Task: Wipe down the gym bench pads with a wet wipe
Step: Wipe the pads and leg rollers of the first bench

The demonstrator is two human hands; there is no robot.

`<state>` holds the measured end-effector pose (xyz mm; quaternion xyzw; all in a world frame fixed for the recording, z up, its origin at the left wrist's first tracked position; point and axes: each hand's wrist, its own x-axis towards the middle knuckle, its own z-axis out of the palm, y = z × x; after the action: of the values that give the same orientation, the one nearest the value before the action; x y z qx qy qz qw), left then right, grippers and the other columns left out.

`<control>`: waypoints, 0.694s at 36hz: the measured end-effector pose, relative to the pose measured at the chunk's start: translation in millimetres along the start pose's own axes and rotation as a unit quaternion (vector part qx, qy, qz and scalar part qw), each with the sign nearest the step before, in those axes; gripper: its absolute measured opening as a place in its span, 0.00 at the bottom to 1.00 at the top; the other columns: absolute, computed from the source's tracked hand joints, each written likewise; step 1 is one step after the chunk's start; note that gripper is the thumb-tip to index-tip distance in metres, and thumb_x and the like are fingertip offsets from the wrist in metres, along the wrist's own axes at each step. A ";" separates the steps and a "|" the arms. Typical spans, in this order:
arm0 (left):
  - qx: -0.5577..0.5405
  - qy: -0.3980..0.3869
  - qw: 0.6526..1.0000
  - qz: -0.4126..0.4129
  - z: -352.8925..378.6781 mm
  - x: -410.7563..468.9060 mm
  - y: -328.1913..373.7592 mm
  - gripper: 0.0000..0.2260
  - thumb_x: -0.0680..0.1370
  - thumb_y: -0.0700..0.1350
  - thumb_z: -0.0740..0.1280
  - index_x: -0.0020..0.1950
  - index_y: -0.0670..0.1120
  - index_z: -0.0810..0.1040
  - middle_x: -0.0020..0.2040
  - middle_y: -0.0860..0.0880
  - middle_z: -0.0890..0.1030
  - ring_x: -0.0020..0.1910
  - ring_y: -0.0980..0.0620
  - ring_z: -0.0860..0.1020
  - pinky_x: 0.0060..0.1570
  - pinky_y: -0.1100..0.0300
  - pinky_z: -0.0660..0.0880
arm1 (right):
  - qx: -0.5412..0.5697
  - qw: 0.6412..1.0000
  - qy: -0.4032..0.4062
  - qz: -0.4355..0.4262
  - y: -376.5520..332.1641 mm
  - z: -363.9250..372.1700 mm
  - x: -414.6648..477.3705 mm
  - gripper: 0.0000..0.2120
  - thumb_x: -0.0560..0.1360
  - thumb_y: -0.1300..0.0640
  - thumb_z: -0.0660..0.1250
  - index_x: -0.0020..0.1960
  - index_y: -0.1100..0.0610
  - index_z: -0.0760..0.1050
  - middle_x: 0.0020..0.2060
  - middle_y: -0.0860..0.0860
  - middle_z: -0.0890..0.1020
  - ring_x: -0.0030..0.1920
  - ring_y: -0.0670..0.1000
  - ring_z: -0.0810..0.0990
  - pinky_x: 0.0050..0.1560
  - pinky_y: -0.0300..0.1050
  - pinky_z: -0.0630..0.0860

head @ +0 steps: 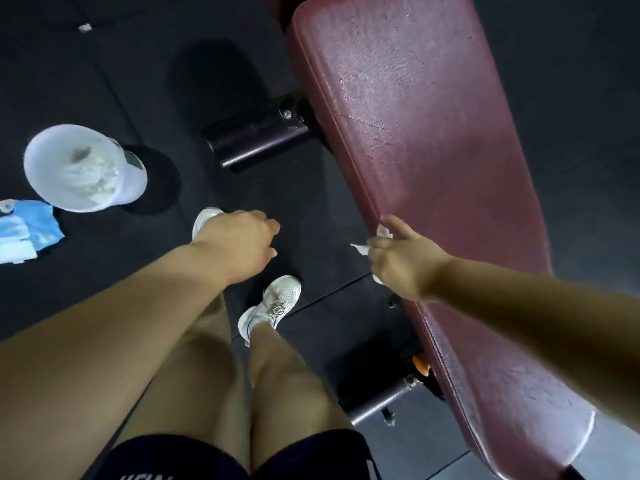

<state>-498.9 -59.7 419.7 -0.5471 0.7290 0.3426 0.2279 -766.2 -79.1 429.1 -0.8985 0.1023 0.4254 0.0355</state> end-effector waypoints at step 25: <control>0.009 0.040 0.999 0.032 -78.6 30.8 -123.4 0.14 0.80 0.53 0.59 0.62 0.49 0.70 0.53 0.51 0.73 0.53 0.48 0.75 0.47 0.55 0.70 | -0.035 0.997 -0.066 -0.009 93.6 -109.5 78.5 0.03 0.62 0.55 0.75 0.34 0.53 0.83 0.35 0.48 0.81 0.40 0.52 0.75 0.38 0.43 0.68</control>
<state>-387.0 -158.9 419.0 -0.5344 0.7578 0.3209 0.1927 -654.9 -199.0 440.3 -0.8699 0.0766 0.4871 0.0147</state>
